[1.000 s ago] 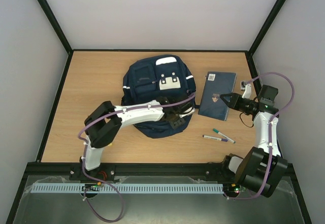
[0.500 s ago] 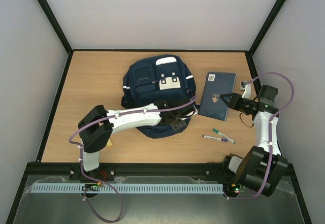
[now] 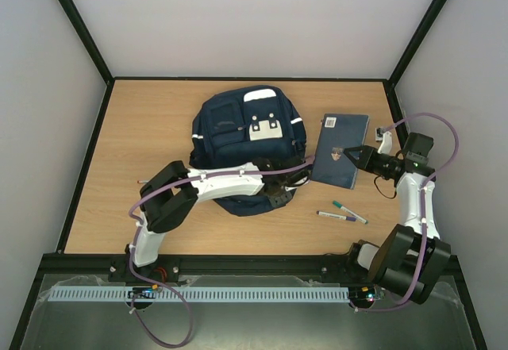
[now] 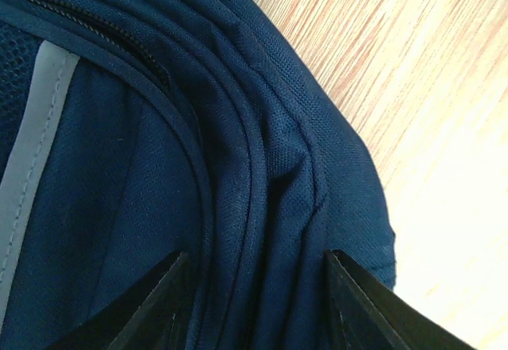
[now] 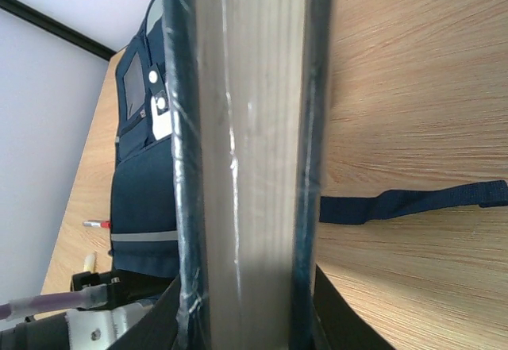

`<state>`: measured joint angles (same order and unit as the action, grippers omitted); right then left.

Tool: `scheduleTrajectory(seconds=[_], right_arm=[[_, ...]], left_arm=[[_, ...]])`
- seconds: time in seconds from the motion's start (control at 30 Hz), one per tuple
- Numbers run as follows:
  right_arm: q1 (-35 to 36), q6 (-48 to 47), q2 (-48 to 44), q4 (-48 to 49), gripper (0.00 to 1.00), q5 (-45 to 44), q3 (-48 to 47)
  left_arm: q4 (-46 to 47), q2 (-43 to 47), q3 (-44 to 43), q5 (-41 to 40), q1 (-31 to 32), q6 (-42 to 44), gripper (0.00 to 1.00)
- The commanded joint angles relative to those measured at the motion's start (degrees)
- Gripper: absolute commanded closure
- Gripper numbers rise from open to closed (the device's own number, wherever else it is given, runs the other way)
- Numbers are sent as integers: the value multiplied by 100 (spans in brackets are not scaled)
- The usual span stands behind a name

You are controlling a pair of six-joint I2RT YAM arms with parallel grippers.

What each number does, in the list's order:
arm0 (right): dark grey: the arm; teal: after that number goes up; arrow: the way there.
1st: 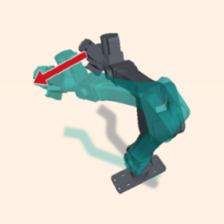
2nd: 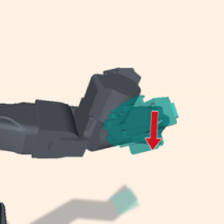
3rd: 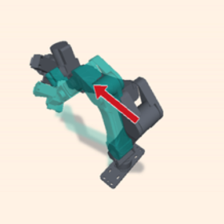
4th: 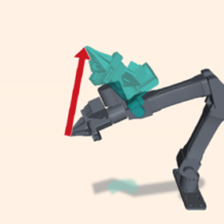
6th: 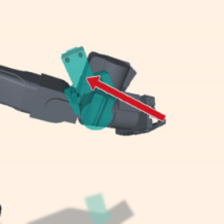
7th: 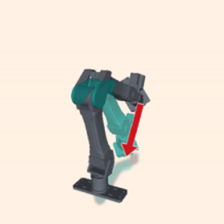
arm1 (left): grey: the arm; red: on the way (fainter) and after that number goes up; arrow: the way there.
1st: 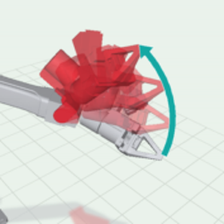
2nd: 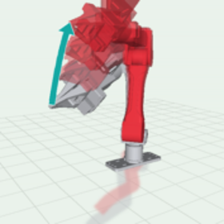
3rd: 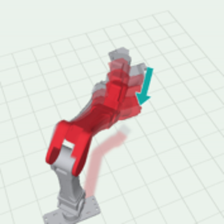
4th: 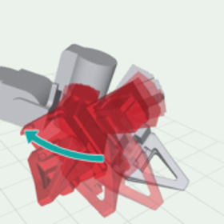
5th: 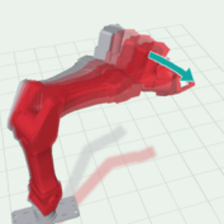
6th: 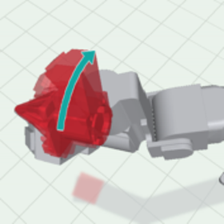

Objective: Pack the student bag
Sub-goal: Place the book in the student bag.

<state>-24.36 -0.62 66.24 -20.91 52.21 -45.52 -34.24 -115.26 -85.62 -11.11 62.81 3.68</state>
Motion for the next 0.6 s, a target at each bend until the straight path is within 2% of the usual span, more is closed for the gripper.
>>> scheduleTrajectory(seconds=[0.0, 0.13, 0.27, 0.3, 0.43, 0.57], right_arm=[[-11, -50, 3, 132, 99, 427, -244], [-11, -61, 30, 131, 99, 419, -241], [-16, -23, 76, 138, 99, 386, -245], [-14, 24, 80, 151, 99, 354, -256], [-15, 280, 22, -104, 99, -196, -692], [-14, 249, -150, -676, 99, -188, -1317]], left_arm=[[-153, -298, -229, -187, -76, 120, 55], [-178, -373, -285, -305, -101, 119, 67], [-214, -216, -377, -363, -103, 59, 93], [-275, -160, -444, -425, -102, 31, 97], [-275, 301, -572, -912, -100, 53, 98], [-188, 770, -711, -1386, -161, 81, 98]])
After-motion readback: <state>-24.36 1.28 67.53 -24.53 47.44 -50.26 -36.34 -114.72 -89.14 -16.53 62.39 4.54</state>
